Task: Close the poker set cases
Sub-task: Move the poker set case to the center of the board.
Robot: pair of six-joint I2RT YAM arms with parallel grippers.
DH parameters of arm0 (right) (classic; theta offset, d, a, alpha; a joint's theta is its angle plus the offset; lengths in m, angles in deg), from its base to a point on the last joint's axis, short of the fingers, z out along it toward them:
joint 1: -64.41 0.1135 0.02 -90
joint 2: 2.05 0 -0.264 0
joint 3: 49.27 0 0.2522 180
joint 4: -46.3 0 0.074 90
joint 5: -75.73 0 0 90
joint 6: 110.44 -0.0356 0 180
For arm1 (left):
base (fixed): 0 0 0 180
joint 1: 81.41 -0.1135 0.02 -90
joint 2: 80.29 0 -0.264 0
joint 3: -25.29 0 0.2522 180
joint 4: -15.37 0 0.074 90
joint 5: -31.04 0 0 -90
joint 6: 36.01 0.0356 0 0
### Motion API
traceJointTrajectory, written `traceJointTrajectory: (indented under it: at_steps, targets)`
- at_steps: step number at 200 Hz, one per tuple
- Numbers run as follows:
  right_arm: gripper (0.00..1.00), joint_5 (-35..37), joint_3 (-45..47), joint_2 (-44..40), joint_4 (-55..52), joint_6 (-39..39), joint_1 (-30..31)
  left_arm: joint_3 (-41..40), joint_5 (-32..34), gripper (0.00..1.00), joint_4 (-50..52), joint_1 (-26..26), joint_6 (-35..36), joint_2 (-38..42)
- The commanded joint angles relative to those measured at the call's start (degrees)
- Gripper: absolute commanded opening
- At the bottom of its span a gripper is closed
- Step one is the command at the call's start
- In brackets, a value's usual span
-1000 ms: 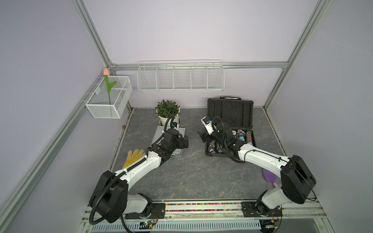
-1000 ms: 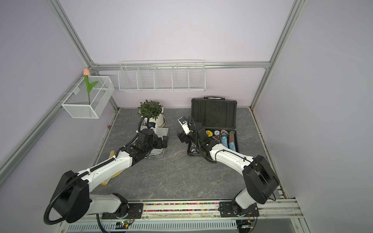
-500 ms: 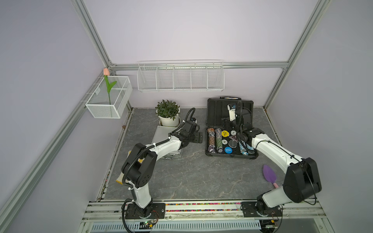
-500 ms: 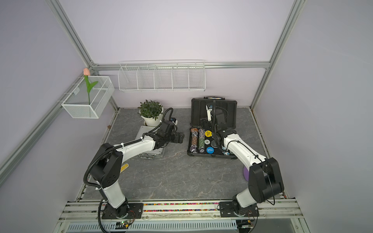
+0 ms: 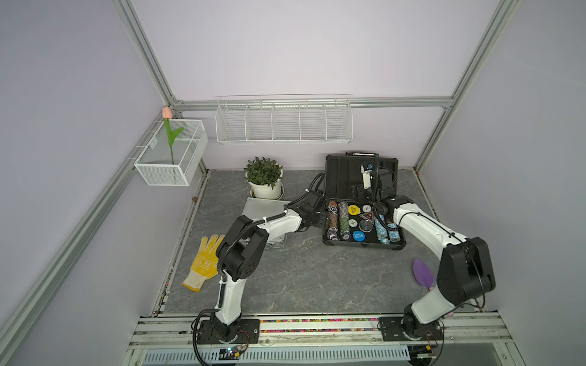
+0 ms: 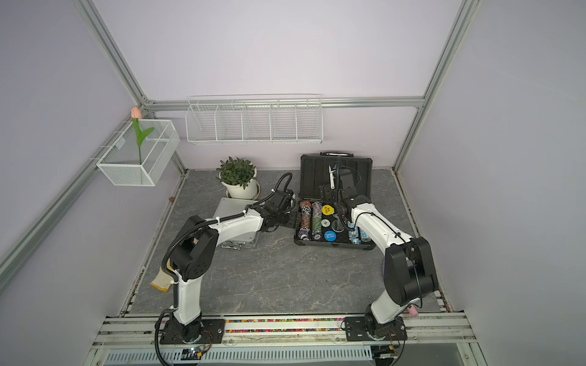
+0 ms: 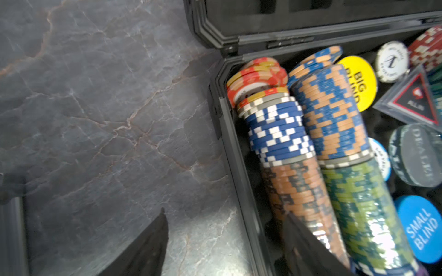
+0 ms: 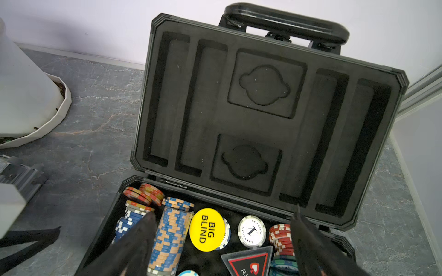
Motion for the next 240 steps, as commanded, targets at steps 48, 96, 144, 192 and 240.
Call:
traceJointTrajectory:
  at_steps: [48, 96, 144, 192, 240]
  targets:
    - [0.89, -0.6, 0.2, 1.2, 1.1, -0.9, -0.5, 3.0, 1.3, 0.57, 3.7, 0.4, -2.2, -3.3]
    - [0.88, -2.1, -1.1, 2.5, 1.0, -0.7, -0.5, 3.1, 2.0, 0.41, 4.8, 0.8, -2.5, -3.5]
    - [0.89, -1.4, 0.4, 1.9, 2.0, -1.3, -0.5, 2.3, 1.4, 0.26, 4.6, 0.8, -2.5, -3.7]
    - [0.88, 0.3, 0.4, 1.2, 1.2, 0.1, -0.5, 1.4, 1.5, 0.17, 4.3, 0.8, -1.8, -3.8]
    - [0.89, 2.1, -0.4, 1.8, 1.1, 1.3, -0.6, -0.4, 2.0, 0.04, 5.1, 0.8, -0.8, -2.9]
